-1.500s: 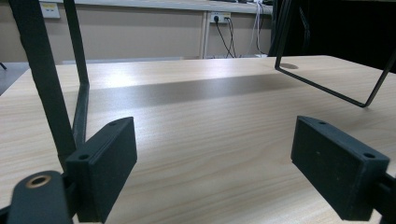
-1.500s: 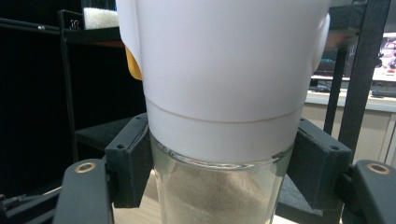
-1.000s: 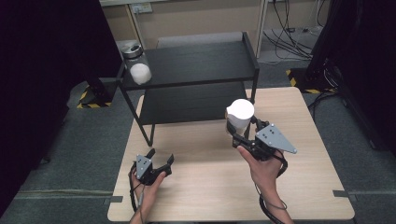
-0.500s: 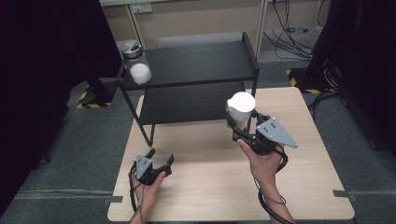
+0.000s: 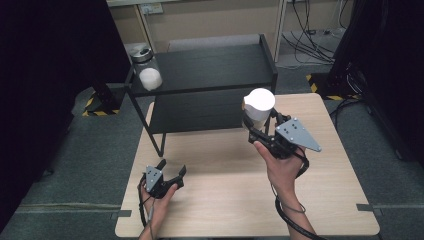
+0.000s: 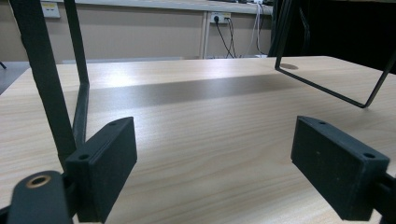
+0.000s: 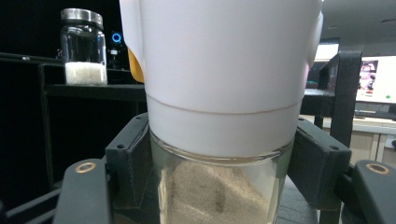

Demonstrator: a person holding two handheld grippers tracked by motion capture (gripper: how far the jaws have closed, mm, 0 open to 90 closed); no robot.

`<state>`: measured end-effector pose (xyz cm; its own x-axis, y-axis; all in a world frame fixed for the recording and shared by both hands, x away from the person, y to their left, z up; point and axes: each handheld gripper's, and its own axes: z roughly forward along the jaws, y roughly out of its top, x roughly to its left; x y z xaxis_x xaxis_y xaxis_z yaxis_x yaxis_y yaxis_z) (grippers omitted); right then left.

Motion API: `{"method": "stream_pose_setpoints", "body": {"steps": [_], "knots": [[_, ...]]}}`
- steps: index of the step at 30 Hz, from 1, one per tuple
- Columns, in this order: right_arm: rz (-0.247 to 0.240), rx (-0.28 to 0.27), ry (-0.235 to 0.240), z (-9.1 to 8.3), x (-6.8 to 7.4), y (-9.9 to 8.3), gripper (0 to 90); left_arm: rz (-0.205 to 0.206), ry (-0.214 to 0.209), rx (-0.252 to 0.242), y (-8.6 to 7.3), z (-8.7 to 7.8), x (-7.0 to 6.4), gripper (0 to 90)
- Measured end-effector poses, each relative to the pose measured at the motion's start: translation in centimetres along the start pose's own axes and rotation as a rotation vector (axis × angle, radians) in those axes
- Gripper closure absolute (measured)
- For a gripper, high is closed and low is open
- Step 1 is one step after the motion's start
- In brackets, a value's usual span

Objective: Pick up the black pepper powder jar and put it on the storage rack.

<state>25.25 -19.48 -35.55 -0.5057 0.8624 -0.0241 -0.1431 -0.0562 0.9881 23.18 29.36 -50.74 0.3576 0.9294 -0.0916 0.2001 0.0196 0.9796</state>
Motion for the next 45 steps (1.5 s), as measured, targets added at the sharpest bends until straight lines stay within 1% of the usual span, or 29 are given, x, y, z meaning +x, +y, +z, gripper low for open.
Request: {"method": "stream_pose_setpoints", "body": {"steps": [10,20,28,38,45], "knots": [[-0.009,-0.006,-0.006,0.7,0.0,1.0,30.9,0.002,0.000,0.001,0.0,0.0,0.0,13.9],[-0.016,-0.019,-0.020,1.4,0.1,2.4,30.9,0.001,-0.001,0.000,0.0,0.0,-0.1,13.9],[-0.012,-0.030,-0.022,1.8,0.1,3.4,30.9,0.000,-0.002,-0.001,0.0,0.0,0.0,13.8],[-0.021,-0.042,-0.019,2.5,0.3,4.7,30.9,0.000,-0.003,0.001,0.0,0.0,0.0,13.9],[-0.023,-0.048,-0.027,3.2,0.4,5.5,30.9,-0.005,-0.005,0.001,0.0,0.0,0.1,13.9]]}}
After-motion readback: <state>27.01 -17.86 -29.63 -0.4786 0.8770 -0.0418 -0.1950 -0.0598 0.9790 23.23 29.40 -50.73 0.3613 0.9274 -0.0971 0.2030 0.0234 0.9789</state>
